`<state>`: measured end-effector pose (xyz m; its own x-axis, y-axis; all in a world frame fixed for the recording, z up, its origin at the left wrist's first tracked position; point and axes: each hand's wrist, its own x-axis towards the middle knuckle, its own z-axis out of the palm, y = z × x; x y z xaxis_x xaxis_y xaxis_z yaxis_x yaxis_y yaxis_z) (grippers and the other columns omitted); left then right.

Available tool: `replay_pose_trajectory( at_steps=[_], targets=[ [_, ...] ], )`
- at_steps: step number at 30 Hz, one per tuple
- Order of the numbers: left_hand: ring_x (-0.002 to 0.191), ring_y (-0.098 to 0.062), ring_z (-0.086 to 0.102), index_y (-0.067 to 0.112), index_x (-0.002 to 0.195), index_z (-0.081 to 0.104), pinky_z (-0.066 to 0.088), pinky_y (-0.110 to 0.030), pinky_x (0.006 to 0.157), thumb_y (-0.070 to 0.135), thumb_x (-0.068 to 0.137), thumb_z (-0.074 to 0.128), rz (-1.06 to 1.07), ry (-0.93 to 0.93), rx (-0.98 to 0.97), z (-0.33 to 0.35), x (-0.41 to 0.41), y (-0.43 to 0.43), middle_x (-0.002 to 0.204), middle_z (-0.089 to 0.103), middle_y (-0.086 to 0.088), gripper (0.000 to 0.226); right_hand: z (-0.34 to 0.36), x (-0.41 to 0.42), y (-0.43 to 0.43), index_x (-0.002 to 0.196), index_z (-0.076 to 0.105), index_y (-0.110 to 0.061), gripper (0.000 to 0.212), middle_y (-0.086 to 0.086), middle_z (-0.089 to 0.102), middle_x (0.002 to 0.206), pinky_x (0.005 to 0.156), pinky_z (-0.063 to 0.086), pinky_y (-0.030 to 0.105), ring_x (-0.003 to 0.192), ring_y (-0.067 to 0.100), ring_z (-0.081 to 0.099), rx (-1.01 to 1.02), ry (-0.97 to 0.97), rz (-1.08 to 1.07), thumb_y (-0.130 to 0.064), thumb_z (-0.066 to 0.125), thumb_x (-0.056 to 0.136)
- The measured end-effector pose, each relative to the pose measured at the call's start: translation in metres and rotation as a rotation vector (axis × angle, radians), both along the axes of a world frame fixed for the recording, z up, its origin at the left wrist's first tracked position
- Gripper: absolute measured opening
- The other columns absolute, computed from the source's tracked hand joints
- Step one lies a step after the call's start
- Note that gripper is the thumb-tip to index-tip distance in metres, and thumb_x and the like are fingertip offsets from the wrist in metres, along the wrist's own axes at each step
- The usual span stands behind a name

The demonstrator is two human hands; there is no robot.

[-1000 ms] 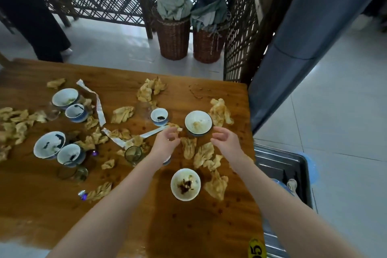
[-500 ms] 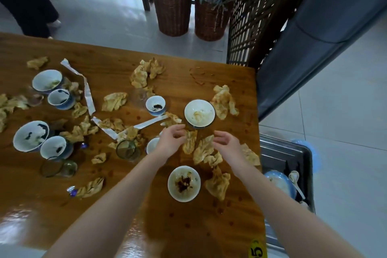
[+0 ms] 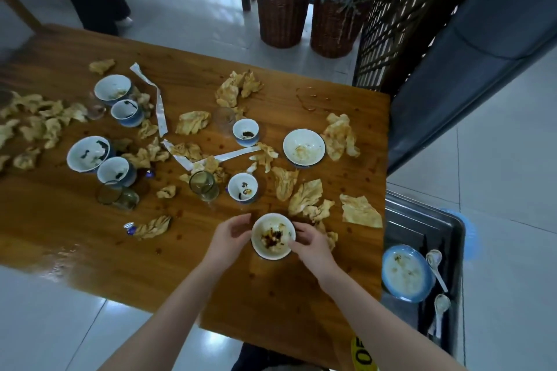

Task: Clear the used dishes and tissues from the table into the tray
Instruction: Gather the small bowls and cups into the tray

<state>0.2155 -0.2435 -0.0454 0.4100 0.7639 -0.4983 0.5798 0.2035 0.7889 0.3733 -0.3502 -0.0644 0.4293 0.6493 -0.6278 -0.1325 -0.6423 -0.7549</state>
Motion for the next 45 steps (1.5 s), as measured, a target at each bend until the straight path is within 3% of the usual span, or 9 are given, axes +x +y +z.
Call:
replay_pose_trajectory(
  at_steps=[9, 13, 19, 22, 27, 33, 39, 41, 45],
  targets=[
    [0.091, 0.014, 0.059, 0.033, 0.11, 0.061, 0.045, -0.002, 0.065, 0.008, 0.087, 0.066, -0.021, -0.108, -0.039, 0.016, 0.026, 0.002, 0.091, 0.063, 0.03, 0.034, 0.013, 0.014, 0.013, 0.123, 0.058, -0.027, 0.042, -0.009, 0.061, 0.112, 0.088, 0.054, 0.035, 0.104, 0.011, 0.058, 0.078, -0.026, -0.107, -0.007, 0.065, 0.086],
    [0.107, -0.001, 0.056, 0.024, 0.124, 0.062, 0.047, -0.019, 0.089, 0.014, 0.089, 0.064, -0.109, -0.122, 0.014, 0.035, 0.065, 0.035, 0.113, 0.066, 0.014, 0.036, 0.035, 0.05, 0.045, 0.121, 0.059, -0.029, 0.04, -0.008, 0.062, 0.117, 0.091, 0.053, 0.036, 0.106, 0.011, 0.058, 0.151, -0.117, -0.139, -0.009, 0.065, 0.086],
    [0.105, -0.006, 0.057, 0.02, 0.125, 0.061, 0.045, -0.013, 0.076, 0.008, 0.088, 0.062, -0.125, -0.142, 0.068, 0.044, 0.127, 0.096, 0.115, 0.064, 0.009, 0.039, 0.046, 0.1, 0.104, 0.131, 0.048, -0.022, 0.045, -0.009, 0.053, 0.113, 0.093, 0.05, 0.037, 0.107, 0.011, 0.052, 0.16, -0.175, -0.197, -0.02, 0.064, 0.089],
    [0.119, -0.015, 0.053, 0.013, 0.138, 0.047, 0.047, -0.034, 0.095, 0.012, 0.089, 0.063, -0.086, -0.065, -0.005, 0.037, 0.147, 0.118, 0.132, 0.055, 0.002, 0.051, 0.036, 0.114, 0.124, 0.131, 0.047, -0.02, 0.046, -0.009, 0.048, 0.116, 0.1, 0.045, 0.042, 0.112, 0.013, 0.049, 0.126, -0.192, -0.23, -0.023, 0.064, 0.089],
    [0.119, -0.017, 0.053, 0.009, 0.133, 0.054, 0.044, -0.036, 0.103, 0.009, 0.09, 0.06, -0.182, -0.019, -0.016, 0.02, 0.158, 0.134, 0.129, 0.06, -0.004, 0.043, 0.02, 0.125, 0.134, 0.13, 0.053, -0.018, 0.046, -0.012, 0.053, 0.109, 0.097, 0.048, 0.039, 0.111, 0.014, 0.054, 0.076, -0.194, -0.233, -0.022, 0.066, 0.087],
    [0.108, -0.014, 0.057, 0.012, 0.127, 0.061, 0.044, -0.025, 0.081, 0.011, 0.091, 0.059, -0.261, 0.055, 0.004, 0.007, 0.162, 0.143, 0.121, 0.064, -0.001, 0.036, 0.01, 0.13, 0.138, 0.117, 0.062, -0.017, 0.03, -0.022, 0.054, 0.089, 0.075, 0.044, 0.023, 0.092, 0.007, 0.056, 0.016, -0.227, -0.214, -0.021, 0.066, 0.087],
    [0.126, -0.024, 0.047, 0.015, 0.146, 0.033, 0.044, -0.036, 0.102, 0.021, 0.09, 0.064, -0.248, 0.137, -0.029, -0.007, 0.159, 0.15, 0.143, 0.043, -0.009, 0.065, 0.0, 0.132, 0.139, 0.136, 0.044, -0.02, 0.058, -0.003, 0.05, 0.128, 0.081, 0.041, 0.023, 0.111, 0.014, 0.051, -0.038, -0.209, -0.276, -0.029, 0.069, 0.085],
    [0.125, -0.018, 0.047, 0.013, 0.148, 0.03, 0.043, -0.023, 0.096, 0.021, 0.091, 0.063, -0.262, 0.129, -0.069, -0.008, 0.159, 0.151, 0.146, 0.042, -0.005, 0.066, -0.004, 0.131, 0.138, 0.143, 0.035, -0.023, 0.068, 0.0, 0.041, 0.141, 0.088, 0.042, 0.032, 0.124, 0.021, 0.045, -0.088, -0.127, -0.274, -0.035, 0.068, 0.085],
    [0.071, 0.009, 0.047, 0.009, 0.136, 0.049, 0.036, 0.006, 0.05, 0.011, 0.09, 0.062, -0.294, 0.051, -0.024, -0.009, 0.164, 0.15, 0.114, 0.06, 0.002, 0.048, -0.007, 0.123, 0.139, 0.141, 0.039, -0.027, 0.062, -0.002, 0.048, 0.133, 0.074, 0.046, 0.032, 0.111, 0.019, 0.051, -0.047, 0.033, -0.34, -0.029, 0.068, 0.086]
  ],
)
